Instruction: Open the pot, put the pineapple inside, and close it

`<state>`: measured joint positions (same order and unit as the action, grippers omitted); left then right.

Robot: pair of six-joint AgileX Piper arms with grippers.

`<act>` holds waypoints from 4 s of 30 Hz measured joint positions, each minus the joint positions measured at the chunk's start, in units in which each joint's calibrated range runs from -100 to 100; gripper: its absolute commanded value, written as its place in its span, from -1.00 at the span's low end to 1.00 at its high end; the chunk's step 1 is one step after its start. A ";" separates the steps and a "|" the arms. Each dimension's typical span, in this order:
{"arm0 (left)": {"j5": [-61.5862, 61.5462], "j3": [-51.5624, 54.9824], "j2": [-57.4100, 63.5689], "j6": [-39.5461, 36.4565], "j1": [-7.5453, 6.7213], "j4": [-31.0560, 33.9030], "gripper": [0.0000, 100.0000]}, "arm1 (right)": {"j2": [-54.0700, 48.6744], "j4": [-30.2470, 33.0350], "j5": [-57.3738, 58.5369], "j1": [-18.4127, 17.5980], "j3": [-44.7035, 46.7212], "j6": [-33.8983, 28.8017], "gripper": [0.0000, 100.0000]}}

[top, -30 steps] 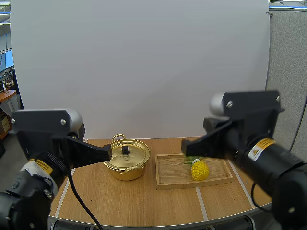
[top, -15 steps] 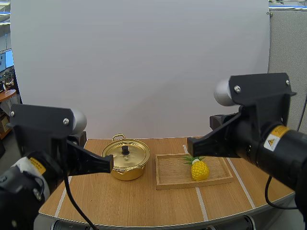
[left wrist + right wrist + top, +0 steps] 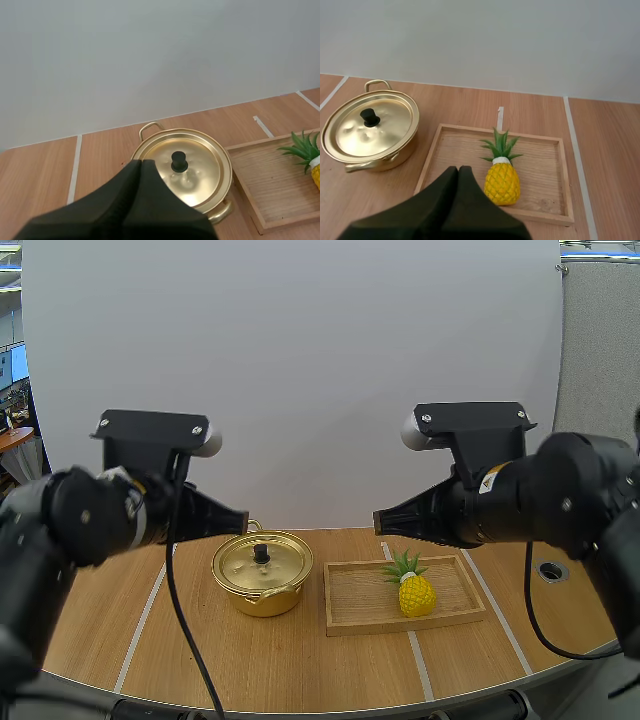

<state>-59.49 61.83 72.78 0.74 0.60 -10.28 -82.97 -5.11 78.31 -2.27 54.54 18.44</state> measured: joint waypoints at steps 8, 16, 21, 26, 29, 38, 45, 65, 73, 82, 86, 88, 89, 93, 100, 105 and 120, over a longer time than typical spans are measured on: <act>6.08 -5.78 -20.53 8.07 0.00 -5.89 0.54 | 19.52 0.21 -2.77 0.00 -0.02 -1.55 0.59; 5.92 -5.93 -25.57 15.00 0.00 -6.47 1.00 | 22.34 0.33 -6.77 0.00 -0.02 -1.67 1.00; 5.74 -5.93 -28.00 23.69 0.00 -10.83 1.00 | 22.34 0.33 -6.77 0.00 -0.02 -1.67 1.00; 5.29 -6.50 -33.09 34.63 0.00 -16.70 1.00 | 22.34 0.33 -6.77 0.00 -0.02 -1.67 1.00; 5.16 -8.69 -37.45 37.03 0.00 -17.53 1.00 | 22.34 0.33 -6.77 0.00 -0.02 -1.67 1.00; 4.94 -16.03 -51.82 38.60 -2.52 -17.87 1.00 | 22.34 0.21 -6.77 0.00 -0.02 -1.67 1.00; 5.79 -20.49 -61.84 38.61 -2.70 -17.87 1.00 | 22.34 0.21 -6.77 0.00 -0.02 -1.67 1.00; 7.05 -22.19 -66.86 39.08 -2.70 -17.87 1.00 | 22.34 0.21 -4.64 0.00 -0.02 -1.67 1.00; 7.05 -22.19 -67.10 39.08 -2.70 -17.87 1.00 | 22.34 0.21 -4.64 0.00 -0.02 -1.67 1.00; 6.14 -24.48 -71.09 38.75 -2.70 -18.01 1.00 | 22.34 0.21 -3.40 0.00 -0.02 -1.67 1.00; 4.60 -25.19 -71.39 38.67 -2.70 -18.15 1.00 | 22.34 0.21 -3.40 0.00 -0.02 -1.67 1.00; 3.22 -25.19 -72.03 38.67 -2.70 -18.15 1.00 | 22.34 0.21 -3.40 0.00 -0.02 -1.67 1.00; 2.30 -25.19 -72.47 38.67 -2.70 -18.15 1.00 | 22.34 0.21 -3.40 0.00 -0.02 -1.67 1.00; 0.90 -25.19 -73.36 38.56 -2.70 -18.15 0.99 | 22.34 0.21 -3.40 0.00 -0.02 -1.67 1.00; 0.52 -25.19 -73.42 38.47 -2.70 -18.15 -1.00 | 22.34 0.21 -3.40 0.00 -0.02 -1.67 1.00; 1.10 -25.66 -73.30 37.89 -2.70 -18.51 -1.00 | 22.34 0.21 -3.40 0.00 -0.02 -1.67 1.00; -2.21 -35.46 -57.13 32.87 -2.70 -13.66 -1.00 | 22.34 0.10 -3.21 0.00 -0.02 -1.67 1.00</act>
<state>-61.70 26.37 15.65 33.61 -2.10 -23.94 -60.63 -5.01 75.11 -2.27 54.51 16.77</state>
